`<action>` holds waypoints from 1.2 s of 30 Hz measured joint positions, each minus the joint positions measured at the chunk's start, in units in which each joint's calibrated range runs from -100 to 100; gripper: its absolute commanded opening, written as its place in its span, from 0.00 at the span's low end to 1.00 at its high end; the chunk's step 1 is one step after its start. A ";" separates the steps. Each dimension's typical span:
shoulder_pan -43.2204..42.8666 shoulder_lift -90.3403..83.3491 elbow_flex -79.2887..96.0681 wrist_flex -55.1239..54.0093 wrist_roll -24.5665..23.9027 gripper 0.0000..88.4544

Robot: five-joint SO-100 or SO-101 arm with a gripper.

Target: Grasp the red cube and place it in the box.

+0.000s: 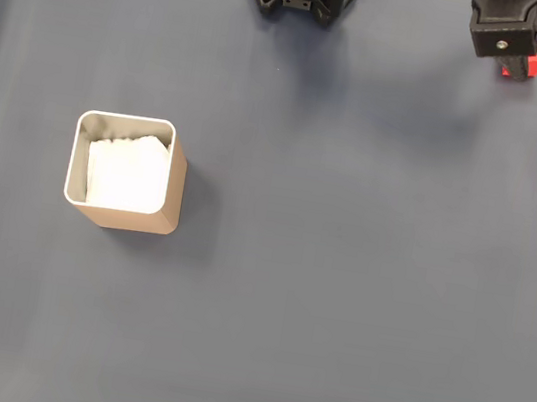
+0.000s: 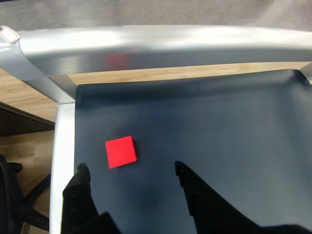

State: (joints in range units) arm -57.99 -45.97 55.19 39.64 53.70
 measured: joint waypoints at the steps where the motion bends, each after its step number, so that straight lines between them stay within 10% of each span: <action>1: 0.00 0.36 0.00 -0.32 0.05 0.48; 36: -3.01 5.97 11.02 -15.27 -0.49 0.48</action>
State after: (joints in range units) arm -60.99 -39.99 66.21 24.37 53.21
